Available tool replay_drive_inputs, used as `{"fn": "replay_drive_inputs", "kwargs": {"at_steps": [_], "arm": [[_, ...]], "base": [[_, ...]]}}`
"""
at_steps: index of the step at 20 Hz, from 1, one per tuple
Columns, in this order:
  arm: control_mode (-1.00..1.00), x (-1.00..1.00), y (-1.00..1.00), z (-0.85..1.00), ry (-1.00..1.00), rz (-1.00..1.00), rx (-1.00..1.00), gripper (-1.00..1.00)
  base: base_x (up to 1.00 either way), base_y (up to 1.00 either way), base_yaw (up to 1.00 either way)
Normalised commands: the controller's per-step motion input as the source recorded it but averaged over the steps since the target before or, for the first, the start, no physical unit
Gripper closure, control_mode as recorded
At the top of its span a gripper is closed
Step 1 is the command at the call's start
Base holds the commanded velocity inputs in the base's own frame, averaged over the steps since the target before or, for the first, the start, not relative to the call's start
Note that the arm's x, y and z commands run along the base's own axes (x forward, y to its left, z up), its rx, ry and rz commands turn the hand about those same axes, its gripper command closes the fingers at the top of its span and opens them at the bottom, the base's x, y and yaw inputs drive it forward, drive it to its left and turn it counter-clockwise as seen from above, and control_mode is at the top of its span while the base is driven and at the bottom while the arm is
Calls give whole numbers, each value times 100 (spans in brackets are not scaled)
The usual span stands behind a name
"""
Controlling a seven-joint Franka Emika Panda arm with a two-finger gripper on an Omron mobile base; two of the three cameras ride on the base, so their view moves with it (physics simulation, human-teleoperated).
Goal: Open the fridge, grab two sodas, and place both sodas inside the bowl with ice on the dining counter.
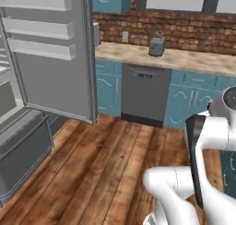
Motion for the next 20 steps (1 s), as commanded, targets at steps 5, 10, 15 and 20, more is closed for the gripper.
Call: {"fn": "replay_drive_inputs", "kwargs": {"at_steps": [5,10,15,20], "arm": [[100,0,0,0,0,0,0,100],[100,0,0,0,0,0,0,100],[100,0,0,0,0,0,0,100],[100,0,0,0,0,0,0,100]], "base": [[-95,-7,-38],[-62,-46,-32],[2,-92,-18],[2,-100,-13]]}}
